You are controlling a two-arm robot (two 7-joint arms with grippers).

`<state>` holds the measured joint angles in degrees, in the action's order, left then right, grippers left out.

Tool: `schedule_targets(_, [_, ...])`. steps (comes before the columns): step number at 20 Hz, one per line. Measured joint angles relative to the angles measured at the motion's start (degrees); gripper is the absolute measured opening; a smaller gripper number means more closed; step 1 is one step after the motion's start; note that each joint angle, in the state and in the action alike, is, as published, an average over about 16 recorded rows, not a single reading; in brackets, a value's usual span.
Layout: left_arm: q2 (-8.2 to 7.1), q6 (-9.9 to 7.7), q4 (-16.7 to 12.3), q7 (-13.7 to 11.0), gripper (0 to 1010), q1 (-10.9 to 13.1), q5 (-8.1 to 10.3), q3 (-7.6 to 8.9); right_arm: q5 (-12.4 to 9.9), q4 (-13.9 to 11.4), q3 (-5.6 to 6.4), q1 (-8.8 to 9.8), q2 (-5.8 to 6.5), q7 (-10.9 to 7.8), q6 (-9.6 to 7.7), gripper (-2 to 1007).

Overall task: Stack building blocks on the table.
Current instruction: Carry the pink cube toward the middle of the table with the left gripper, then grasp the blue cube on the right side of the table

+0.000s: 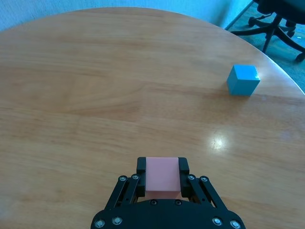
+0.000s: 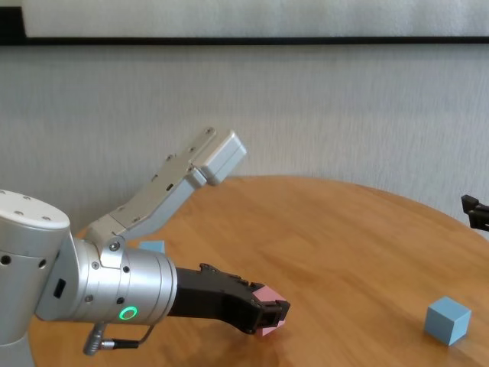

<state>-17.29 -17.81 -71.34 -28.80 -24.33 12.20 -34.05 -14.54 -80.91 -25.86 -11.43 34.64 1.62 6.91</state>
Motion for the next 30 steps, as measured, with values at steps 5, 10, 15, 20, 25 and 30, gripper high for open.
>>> schedule_targets(5, [0.05, -0.18, 0.0, 0.2, 425, 0.0, -0.05, 0.11, 0.0, 0.0, 0.0, 0.0, 0.0, 0.0, 0.0, 1005])
schedule_targets(10, [0.04, -0.22, 0.0, 0.1, 503, 0.1, -0.04, 0.14, 0.0, 0.0, 0.0, 0.0, 0.0, 0.0, 0.0, 1005])
schedule_targets(15, [-0.12, 0.35, -0.6, 0.1, 633, 0.4, 0.23, 0.48, 0.0, 0.0, 0.0, 0.0, 0.0, 0.0, 0.0, 1005])
schedule_targets(20, [-0.53, 2.45, -2.5, 0.6, 786, 1.6, 1.1, 1.67, 0.0, 0.0, 0.0, 0.0, 0.0, 0.0, 0.0, 1005])
schedule_targets(25, [-0.83, 6.05, -5.5, 2.6, 907, 4.0, 2.82, 4.31, 0.0, 0.0, 0.0, 0.0, 0.0, 0.0, 0.0, 1005])
schedule_targets(30, [-0.57, 9.87, -8.2, 6.0, 976, 7.1, 4.66, 7.83, 0.0, 0.0, 0.0, 0.0, 0.0, 0.0, 0.0, 1005])
